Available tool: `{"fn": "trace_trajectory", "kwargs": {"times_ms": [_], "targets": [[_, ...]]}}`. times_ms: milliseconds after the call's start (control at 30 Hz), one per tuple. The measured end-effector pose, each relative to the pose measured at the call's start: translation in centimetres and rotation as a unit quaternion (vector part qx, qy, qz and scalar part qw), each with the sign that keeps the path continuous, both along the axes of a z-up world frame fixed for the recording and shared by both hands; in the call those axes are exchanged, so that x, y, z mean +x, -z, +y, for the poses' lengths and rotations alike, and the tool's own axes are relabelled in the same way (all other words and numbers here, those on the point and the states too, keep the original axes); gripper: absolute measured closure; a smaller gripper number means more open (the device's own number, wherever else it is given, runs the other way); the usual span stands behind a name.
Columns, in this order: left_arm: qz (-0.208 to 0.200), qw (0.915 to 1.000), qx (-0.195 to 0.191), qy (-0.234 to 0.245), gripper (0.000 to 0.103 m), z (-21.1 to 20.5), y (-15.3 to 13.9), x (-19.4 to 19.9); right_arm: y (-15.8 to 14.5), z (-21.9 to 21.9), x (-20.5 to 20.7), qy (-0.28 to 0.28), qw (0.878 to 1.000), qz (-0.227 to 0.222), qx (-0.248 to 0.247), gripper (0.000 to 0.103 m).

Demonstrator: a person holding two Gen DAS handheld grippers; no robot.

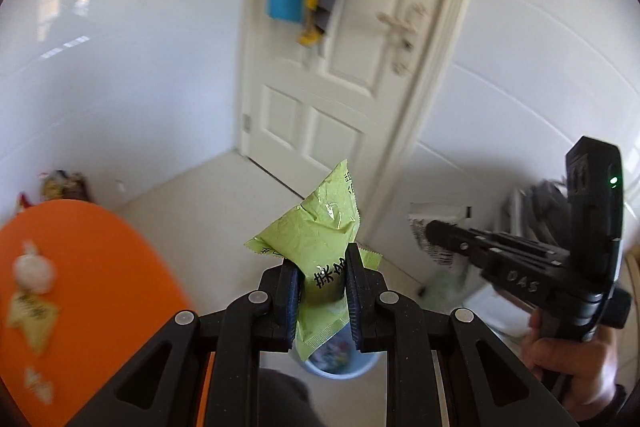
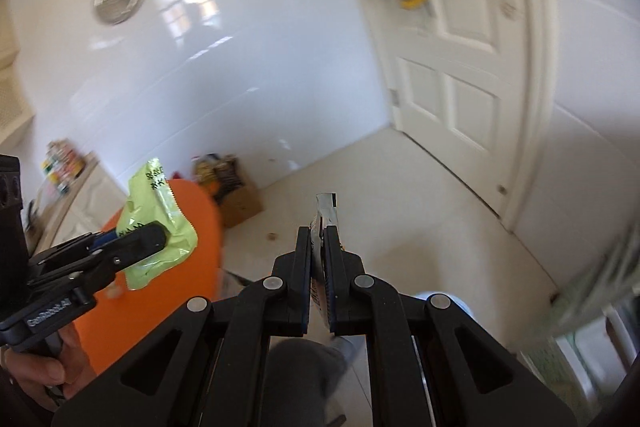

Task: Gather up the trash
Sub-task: 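Lift the green packet and small wrapper and carry both toward the blue bucket, then open both tools over the blue bucket to drop the packet and wrapper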

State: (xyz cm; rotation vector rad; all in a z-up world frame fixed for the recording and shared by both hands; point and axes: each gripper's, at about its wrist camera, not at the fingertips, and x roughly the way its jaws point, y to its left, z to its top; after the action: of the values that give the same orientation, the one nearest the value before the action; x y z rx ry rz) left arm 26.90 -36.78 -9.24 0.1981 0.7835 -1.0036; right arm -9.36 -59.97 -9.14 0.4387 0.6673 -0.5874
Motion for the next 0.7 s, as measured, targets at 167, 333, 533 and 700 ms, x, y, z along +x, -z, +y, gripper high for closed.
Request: {"fn": "trace_trajectory", "kwargs": {"times_ms": [167, 333, 533, 700], "targets": [[0.06, 0.9961, 0.049, 0.042, 0.087, -5.4, 4.6, 0.7, 5.3, -5.1, -2.0, 0.049, 0.997, 0.035, 0.051, 0.098], [0.109, 0.9858, 0.112, 0.062, 0.086, -9.5, 10.5, 1.3, 11.2, -8.9, -3.1, 0.076, 0.989, 0.063, 0.11, 0.098], [0.152, 0.9712, 0.165, 0.079, 0.08, -13.4, 15.6, 2.0, 15.7, -11.8, -4.0, 0.106, 0.979, 0.09, 0.15, 0.094], [0.16, 0.9647, 0.194, 0.077, 0.047, -16.6, 17.8, 4.4, 17.5, -13.3, -4.7, 0.125, 0.972, 0.097, 0.172, 0.094]]}}
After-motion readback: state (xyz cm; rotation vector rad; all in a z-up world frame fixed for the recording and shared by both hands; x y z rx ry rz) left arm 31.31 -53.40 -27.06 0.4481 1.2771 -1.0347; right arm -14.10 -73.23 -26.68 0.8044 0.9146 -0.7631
